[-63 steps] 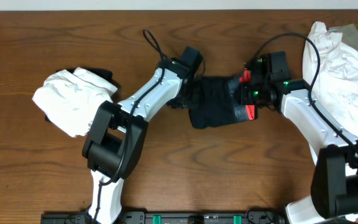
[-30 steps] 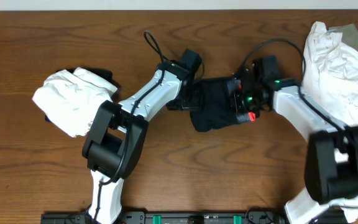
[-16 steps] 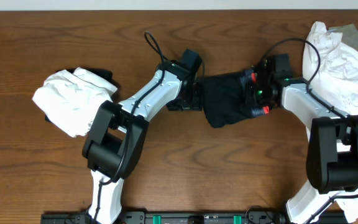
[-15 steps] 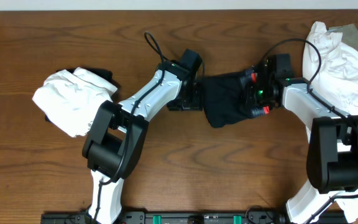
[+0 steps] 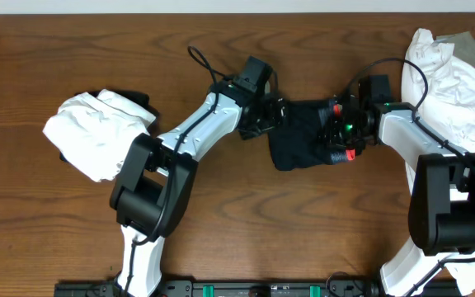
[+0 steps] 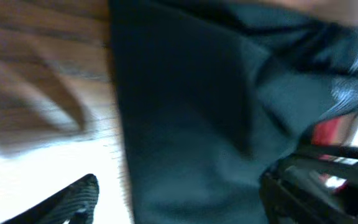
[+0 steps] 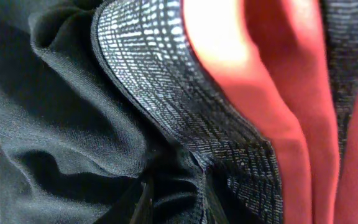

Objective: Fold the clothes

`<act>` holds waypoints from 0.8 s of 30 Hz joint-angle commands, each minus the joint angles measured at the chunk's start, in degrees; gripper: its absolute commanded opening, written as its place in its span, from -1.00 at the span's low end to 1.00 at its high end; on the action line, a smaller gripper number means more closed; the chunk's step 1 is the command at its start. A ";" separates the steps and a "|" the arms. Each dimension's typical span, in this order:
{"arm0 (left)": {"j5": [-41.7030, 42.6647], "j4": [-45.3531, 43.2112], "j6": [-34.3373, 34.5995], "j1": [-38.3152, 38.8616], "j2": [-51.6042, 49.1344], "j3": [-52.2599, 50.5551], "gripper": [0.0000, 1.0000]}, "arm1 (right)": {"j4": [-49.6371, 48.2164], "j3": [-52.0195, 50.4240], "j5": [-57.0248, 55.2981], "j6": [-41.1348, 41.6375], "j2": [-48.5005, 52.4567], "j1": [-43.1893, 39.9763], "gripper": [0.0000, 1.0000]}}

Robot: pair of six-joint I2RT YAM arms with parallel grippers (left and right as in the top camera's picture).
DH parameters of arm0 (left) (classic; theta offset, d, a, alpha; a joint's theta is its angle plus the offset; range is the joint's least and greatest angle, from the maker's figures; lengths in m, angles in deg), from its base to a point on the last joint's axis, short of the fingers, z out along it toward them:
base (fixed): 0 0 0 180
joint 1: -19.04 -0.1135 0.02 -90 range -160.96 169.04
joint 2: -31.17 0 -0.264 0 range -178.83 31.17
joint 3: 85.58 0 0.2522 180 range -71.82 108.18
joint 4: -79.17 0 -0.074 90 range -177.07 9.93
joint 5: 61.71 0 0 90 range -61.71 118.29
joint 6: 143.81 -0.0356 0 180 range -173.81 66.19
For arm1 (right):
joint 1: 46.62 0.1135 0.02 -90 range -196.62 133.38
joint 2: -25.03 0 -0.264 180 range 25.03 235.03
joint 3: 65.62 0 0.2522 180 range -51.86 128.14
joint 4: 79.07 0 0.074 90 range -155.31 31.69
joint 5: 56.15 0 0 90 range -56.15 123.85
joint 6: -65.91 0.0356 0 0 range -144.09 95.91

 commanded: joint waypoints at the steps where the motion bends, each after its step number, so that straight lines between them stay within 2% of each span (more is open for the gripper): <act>1: 4.04 -2.45 8.50 0.09 -3.13 0.15 0.75 | 1.09 -0.46 -3.43 1.09 1.40 -0.20 -0.48; 4: 9.73 -6.43 10.80 0.92 -5.88 0.15 0.75 | 0.98 -0.46 -3.50 1.07 1.42 -0.24 -0.48; 12: 11.69 -6.40 13.29 4.22 -12.13 0.15 0.72 | 0.70 -0.46 -3.48 1.09 1.44 -0.24 -0.46; 14: 11.65 -6.71 13.27 4.83 -12.33 0.15 0.53 | 0.81 -0.46 -3.48 1.09 1.44 -0.24 -0.46; 19: 12.35 -7.15 10.91 5.16 -12.31 0.17 -0.49 | 0.90 -0.46 -3.43 1.09 1.44 -0.24 -0.47; 21: 12.55 -6.49 9.35 4.87 -12.11 0.17 -0.77 | 1.09 -0.46 -3.43 1.09 1.44 -0.31 -0.49; 22: 12.59 -5.97 8.74 4.61 -11.82 0.17 -0.85 | 1.20 -0.46 -3.41 1.09 1.44 -0.35 -0.51; 24: 12.55 -5.14 6.12 3.85 -10.78 0.17 -0.88 | 1.77 -0.33 -3.37 1.07 1.09 -0.79 -0.53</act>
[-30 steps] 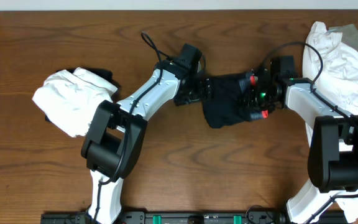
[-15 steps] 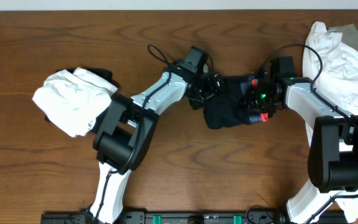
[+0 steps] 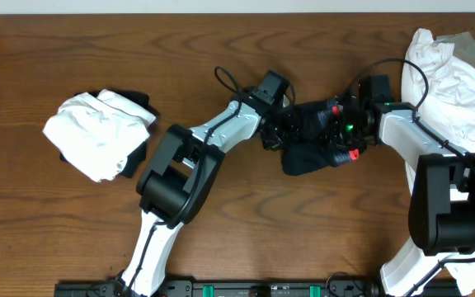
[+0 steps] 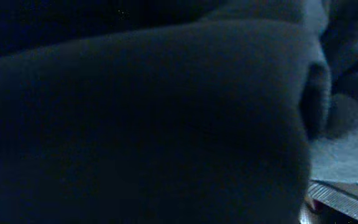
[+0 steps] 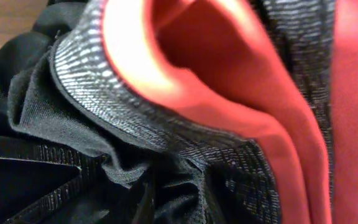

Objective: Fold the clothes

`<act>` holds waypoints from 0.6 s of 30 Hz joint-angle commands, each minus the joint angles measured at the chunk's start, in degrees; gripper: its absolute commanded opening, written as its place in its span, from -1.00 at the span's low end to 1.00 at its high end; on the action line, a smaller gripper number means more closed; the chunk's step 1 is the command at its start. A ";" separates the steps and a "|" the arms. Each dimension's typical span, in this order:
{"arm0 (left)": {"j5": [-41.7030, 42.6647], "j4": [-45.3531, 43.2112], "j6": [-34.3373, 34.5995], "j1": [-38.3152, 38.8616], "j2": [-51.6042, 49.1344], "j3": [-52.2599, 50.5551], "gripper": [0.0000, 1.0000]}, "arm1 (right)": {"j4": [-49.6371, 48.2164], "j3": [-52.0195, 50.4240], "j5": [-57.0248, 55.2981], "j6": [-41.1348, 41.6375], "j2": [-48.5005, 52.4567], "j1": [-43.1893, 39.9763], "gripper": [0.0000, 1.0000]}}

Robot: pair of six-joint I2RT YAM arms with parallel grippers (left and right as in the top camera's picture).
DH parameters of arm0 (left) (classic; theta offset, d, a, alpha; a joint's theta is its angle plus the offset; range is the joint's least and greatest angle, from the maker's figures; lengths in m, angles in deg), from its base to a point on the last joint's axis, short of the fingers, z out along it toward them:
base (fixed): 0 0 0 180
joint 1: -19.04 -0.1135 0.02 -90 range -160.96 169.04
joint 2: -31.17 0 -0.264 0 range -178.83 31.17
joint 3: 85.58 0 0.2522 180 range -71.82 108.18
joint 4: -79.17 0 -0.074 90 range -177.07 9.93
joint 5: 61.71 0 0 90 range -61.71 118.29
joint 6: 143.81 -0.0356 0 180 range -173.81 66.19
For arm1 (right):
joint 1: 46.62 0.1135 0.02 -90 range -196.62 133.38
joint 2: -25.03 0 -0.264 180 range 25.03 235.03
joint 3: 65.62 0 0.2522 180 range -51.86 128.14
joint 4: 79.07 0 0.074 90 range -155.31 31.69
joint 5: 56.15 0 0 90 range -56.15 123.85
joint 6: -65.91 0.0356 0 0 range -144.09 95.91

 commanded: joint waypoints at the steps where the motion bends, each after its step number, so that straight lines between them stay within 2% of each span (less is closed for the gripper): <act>1: -1.01 2.64 -5.88 -0.68 -0.74 -1.53 -0.88 | 1.90 -0.24 -2.05 0.63 0.68 -1.03 -0.53; 5: -3.06 6.34 -12.15 -4.04 4.42 -1.53 -0.88 | 4.48 0.00 1.03 -0.26 -4.57 -3.06 -0.51; 11: -10.67 15.15 -24.87 -11.32 15.30 -1.53 -0.88 | 7.19 0.00 2.58 0.24 -20.09 -3.72 -0.50; 18: -12.46 19.89 -30.84 -21.49 23.30 -1.53 -0.88 | 7.87 0.00 2.10 1.62 -33.62 -2.34 -0.44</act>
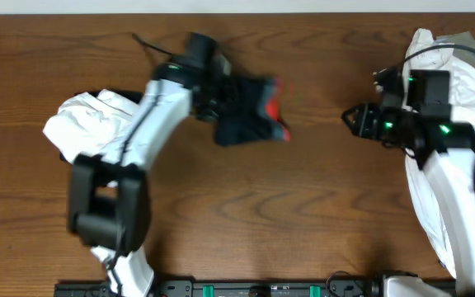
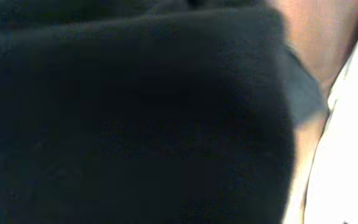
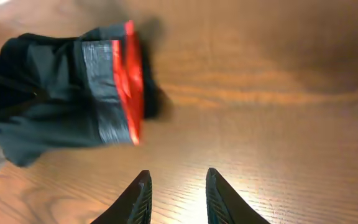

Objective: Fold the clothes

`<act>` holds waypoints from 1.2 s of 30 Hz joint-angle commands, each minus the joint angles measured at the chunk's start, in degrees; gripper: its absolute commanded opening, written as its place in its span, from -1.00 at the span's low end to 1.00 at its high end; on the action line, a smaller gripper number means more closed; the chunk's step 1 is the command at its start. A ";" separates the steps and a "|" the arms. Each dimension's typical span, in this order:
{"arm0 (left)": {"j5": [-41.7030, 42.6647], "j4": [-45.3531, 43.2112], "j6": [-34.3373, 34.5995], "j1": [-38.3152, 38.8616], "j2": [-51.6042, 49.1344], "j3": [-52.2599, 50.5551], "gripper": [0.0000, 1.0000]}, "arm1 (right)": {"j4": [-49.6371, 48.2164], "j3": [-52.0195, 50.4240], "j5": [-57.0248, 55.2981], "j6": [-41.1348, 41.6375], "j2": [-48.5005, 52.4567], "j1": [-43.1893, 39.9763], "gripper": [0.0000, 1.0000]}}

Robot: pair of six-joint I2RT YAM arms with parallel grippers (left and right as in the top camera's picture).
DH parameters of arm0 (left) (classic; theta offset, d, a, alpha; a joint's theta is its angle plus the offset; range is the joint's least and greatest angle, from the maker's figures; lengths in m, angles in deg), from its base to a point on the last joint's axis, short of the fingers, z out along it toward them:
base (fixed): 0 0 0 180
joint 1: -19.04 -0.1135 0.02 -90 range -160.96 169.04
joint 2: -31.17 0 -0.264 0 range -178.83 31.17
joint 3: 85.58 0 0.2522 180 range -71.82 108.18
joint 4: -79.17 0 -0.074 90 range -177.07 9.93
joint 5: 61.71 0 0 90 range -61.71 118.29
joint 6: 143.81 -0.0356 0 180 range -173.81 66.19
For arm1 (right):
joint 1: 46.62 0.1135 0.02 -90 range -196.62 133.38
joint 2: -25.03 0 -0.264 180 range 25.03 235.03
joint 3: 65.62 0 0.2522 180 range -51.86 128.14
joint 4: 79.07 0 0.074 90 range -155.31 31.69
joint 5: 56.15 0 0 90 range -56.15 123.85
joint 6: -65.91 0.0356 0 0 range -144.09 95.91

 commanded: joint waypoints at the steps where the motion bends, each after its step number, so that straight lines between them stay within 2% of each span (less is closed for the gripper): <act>1: -1.77 1.92 -5.86 -4.81 3.28 0.44 -0.88 | 0.76 0.09 0.24 1.70 -3.69 1.20 -0.44; 11: -1.77 9.70 -8.11 -21.64 10.75 0.44 -0.88 | 4.33 0.07 -0.83 2.12 -5.31 1.20 -0.45; 17: -1.79 13.25 -12.31 -33.29 13.88 0.44 -0.88 | 4.48 0.09 -1.29 2.10 -5.31 1.20 -0.45; 21: -5.57 16.68 -14.49 -39.85 12.44 0.42 -0.87 | 4.90 0.07 -3.50 2.10 -5.31 1.18 -0.46; 23: -8.90 17.53 -15.47 -41.86 11.13 0.42 -0.80 | 5.18 0.07 -5.16 2.12 -5.31 1.18 -0.46; 25: -11.56 18.43 -16.28 -43.04 9.86 0.42 -0.58 | 5.44 0.07 -6.64 2.10 -5.31 1.18 -0.46; 28: -15.37 19.87 -16.26 -43.98 8.02 0.42 0.03 | 5.62 0.07 -7.28 2.12 -5.31 1.18 -0.46; 29: -16.13 20.11 -16.26 -44.11 7.72 0.42 0.43 | 5.62 0.07 -7.28 2.12 -5.31 1.18 -0.46; 30: -17.25 20.52 -16.26 -44.24 7.58 0.42 0.94 | 5.62 0.07 -7.28 2.14 -5.31 1.18 -0.46; 33: -21.70 22.27 -16.26 -44.83 7.91 0.48 0.98 | 6.12 0.07 -7.26 2.14 -5.31 1.18 -0.45; 36: -22.36 24.41 -16.24 -46.03 9.62 1.22 0.99 | 7.02 0.07 -7.26 2.10 -5.31 1.18 -0.44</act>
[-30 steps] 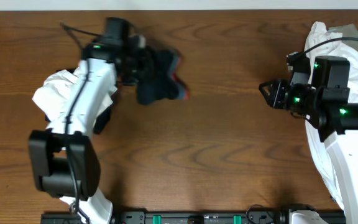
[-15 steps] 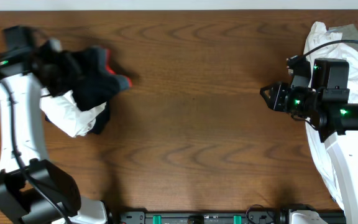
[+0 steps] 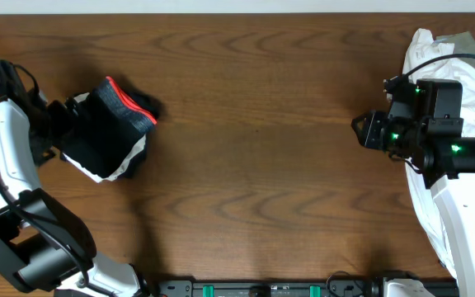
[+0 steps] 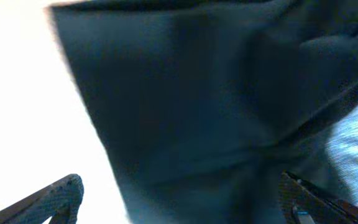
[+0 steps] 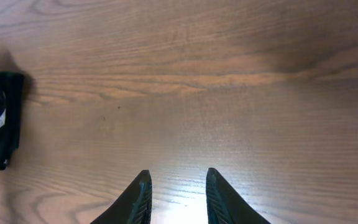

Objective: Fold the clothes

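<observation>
A folded black garment (image 3: 104, 125) with a grey and red waistband lies on top of a white folded pile (image 3: 115, 169) at the far left of the table. My left gripper (image 3: 59, 115) is just left of it. In the left wrist view that gripper (image 4: 179, 182) is open, fingers wide apart, with the dark cloth (image 4: 197, 112) and white cloth (image 4: 23, 112) beyond them. My right gripper (image 3: 359, 130) hangs over bare wood at the right. It is open (image 5: 178, 179) and holds nothing. The black garment (image 5: 2, 118) shows at that view's left edge.
A heap of unfolded white clothes (image 3: 452, 62) lies at the table's right edge, behind and under the right arm. The brown wooden table (image 3: 254, 173) stretches between the two arms. Its far edge runs along the top of the overhead view.
The black garment was in my left gripper over the upper left-centre of the table. Now it rests on the white pile at the far left and the left gripper is open. The right gripper has hardly moved.
Both grippers were at the black garment in the table's middle, the left one then deep in its folds. Later the left gripper had it further left, and the right gripper stood free at the right. Now the garment lies on the white pile.
</observation>
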`<act>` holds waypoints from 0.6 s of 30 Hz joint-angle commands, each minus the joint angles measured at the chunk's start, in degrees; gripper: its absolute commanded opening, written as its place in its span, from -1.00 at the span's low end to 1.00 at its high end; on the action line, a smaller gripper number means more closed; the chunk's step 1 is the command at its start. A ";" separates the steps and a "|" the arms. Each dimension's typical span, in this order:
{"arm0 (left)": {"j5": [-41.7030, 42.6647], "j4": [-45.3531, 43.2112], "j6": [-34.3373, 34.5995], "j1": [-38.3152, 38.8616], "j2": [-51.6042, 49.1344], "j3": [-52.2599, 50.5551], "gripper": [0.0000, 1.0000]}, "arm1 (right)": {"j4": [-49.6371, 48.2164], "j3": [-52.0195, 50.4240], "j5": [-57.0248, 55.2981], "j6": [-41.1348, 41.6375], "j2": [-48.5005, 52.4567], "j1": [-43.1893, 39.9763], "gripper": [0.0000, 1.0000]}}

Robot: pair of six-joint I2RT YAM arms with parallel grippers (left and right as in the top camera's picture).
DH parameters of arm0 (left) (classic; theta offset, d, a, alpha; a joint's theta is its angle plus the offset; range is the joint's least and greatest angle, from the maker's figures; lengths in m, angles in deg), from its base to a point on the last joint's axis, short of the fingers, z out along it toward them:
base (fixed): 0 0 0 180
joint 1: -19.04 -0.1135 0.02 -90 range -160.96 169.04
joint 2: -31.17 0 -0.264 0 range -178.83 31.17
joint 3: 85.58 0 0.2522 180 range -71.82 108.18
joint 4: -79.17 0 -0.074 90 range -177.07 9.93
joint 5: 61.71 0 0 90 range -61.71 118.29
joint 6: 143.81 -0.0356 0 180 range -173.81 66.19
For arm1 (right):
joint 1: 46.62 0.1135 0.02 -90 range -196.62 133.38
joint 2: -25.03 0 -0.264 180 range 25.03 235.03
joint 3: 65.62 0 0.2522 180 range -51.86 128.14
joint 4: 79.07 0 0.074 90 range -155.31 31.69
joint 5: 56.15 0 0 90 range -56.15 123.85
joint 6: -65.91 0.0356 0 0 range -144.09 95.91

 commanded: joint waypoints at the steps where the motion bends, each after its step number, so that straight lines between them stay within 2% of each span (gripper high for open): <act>1: -4.02 2.01 -0.72 -1.79 2.69 1.51 0.96 | 0.90 0.07 -0.61 0.63 0.00 0.33 -0.44; 9: -1.33 3.65 -0.52 -1.14 16.92 2.10 0.99 | 1.31 0.07 -0.59 0.61 0.00 0.33 -0.38; 10: -0.07 3.43 -0.57 -0.26 18.49 2.10 0.88 | 1.31 0.07 -0.59 0.61 0.00 0.33 -0.38; 11: 1.20 3.37 -0.74 0.70 19.80 2.10 0.61 | 1.31 0.07 -0.59 0.61 0.00 0.33 -0.37; 12: 2.32 3.37 -1.20 1.90 21.00 2.10 0.15 | 1.31 0.07 -0.57 0.61 0.00 0.33 -0.36; 15: 3.98 3.32 -5.79 7.39 24.52 2.10 -0.76 | 1.29 0.09 -0.07 -1.62 -0.11 0.33 -0.37; 18: 3.98 3.26 -9.79 13.14 28.20 2.10 -0.88 | 1.33 0.26 1.66 -6.27 -0.94 0.22 -0.34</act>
